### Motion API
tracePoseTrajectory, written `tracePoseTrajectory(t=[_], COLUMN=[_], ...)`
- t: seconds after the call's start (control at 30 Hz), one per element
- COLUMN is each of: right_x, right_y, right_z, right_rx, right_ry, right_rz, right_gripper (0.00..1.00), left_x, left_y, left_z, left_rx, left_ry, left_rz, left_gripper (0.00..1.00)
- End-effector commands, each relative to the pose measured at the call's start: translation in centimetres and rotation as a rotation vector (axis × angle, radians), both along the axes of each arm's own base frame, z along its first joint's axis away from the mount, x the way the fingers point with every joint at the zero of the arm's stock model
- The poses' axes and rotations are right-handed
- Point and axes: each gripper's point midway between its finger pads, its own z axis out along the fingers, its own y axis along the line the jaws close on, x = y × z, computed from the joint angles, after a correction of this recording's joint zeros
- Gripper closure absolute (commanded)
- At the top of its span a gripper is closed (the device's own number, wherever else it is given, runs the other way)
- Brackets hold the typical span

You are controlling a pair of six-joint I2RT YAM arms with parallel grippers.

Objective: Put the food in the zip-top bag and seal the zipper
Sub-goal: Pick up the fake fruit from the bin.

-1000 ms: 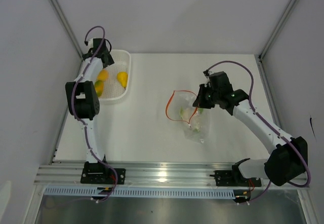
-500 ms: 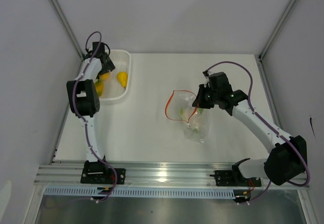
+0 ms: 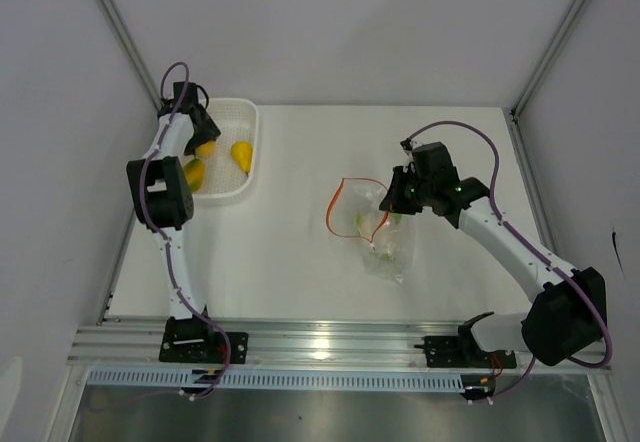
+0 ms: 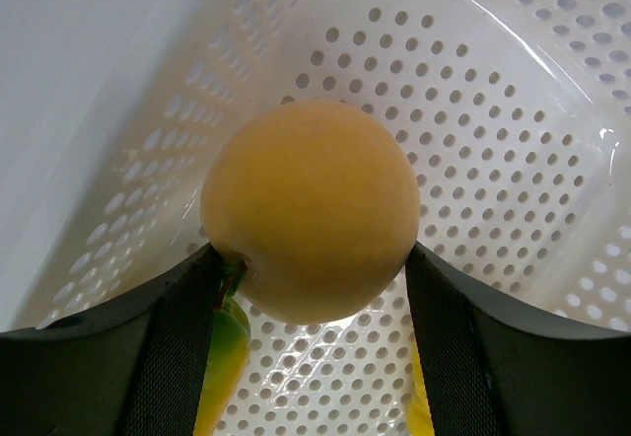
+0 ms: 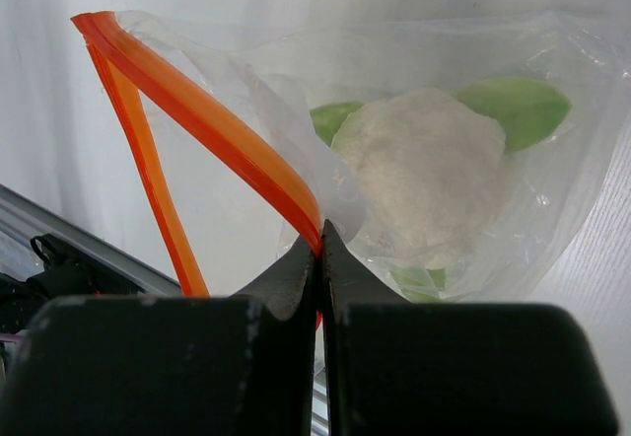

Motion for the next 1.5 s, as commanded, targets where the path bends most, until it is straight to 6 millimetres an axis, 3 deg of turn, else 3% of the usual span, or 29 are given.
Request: tracePoseTrajectory(t=[0.0, 0.17, 0.23, 0.33, 0.37, 0.4, 0.63, 0.73, 0.77, 0.93, 1.07, 1.1, 1.17, 1.2, 1.27, 1.33, 1.37, 1.47], right_x=[0.5, 0.5, 0.4, 0.6, 0.6, 0.6, 0.7, 0.9, 0.9, 1.4, 1.4, 1.4, 1.4, 1.4, 1.2, 1.1, 1.0, 0.9], right_y=[0.0, 0.0, 0.0, -0.2, -0.2, -0.2, -0.4, -0.7, -0.9, -1.7, -1.7, -1.6, -1.4, -1.4, -1.4, -1.4, -1.6, -1.6], right_z=[0.4, 0.3, 0.3, 0.7, 1.0, 1.1, 2.2, 2.3, 2.1, 2.7, 3.6, 3.8, 4.0, 4.2, 4.2, 4.4, 4.4, 5.0], right_rx=[0.002, 0.002, 0.000, -0.008, -0.010, -0.012, -0.002, -0.023, -0.037, -0.070, -0.062, -0.058, -0.047, -0.047, -0.050, -0.052, -0.056, -0.051], right_ry=[-0.030, -0.026, -0.022, -0.029, -0.030, -0.031, -0.047, -0.052, -0.047, -0.056, -0.065, -0.065, -0.063, -0.065, -0.053, -0.052, -0.048, -0.050], right_rz=[-0.001, -0.002, -0.002, -0.006, -0.006, -0.008, -0.019, -0.029, -0.031, -0.049, -0.057, -0.056, -0.061, -0.063, -0.067, -0.070, -0.074, -0.081], right_gripper=[1.00, 1.00, 1.00, 1.00, 1.00, 1.00, 1.00, 1.00, 1.00, 1.00, 1.00, 1.00, 1.00, 1.00, 1.00, 1.00, 1.00, 1.00], left_x=[0.8, 0.9, 0.6, 0.5, 0.7, 0.5, -0.2, -1.5, -2.0, -4.2, -6.7, -7.4, -9.2, -9.4, -12.0, -13.4, -14.4, -18.4], left_y=[0.5, 0.3, 0.0, -0.5, -0.6, -0.9, -1.8, -2.5, -3.2, -5.7, -8.9, -10.3, -12.7, -14.1, -18.4, -20.9, -22.0, -27.9], left_z=[0.9, 0.8, 0.8, 1.7, 3.0, 2.4, 6.4, 7.5, 8.7, 10.8, 11.8, 13.5, 12.6, 13.6, 14.1, 15.0, 16.2, 19.1], left_rx=[-0.038, -0.057, -0.074, -0.094, -0.101, -0.108, -0.142, -0.171, -0.193, -0.234, -0.283, -0.294, -0.353, -0.371, -0.442, -0.487, -0.508, -0.578], left_ry=[-0.033, -0.047, -0.043, -0.066, -0.100, -0.090, -0.186, -0.224, -0.248, -0.285, -0.307, -0.338, -0.318, -0.358, -0.363, -0.385, -0.404, -0.436], left_rz=[0.022, 0.015, 0.005, -0.009, -0.012, -0.013, -0.031, -0.036, -0.054, -0.112, -0.175, -0.208, -0.253, -0.296, -0.395, -0.466, -0.500, -0.678], left_gripper=[0.44, 0.62, 0.74, 0.84, 0.95, 0.99, 0.99, 0.99, 0.99, 0.99, 0.99, 0.99, 0.99, 0.99, 0.99, 0.99, 1.00, 0.99])
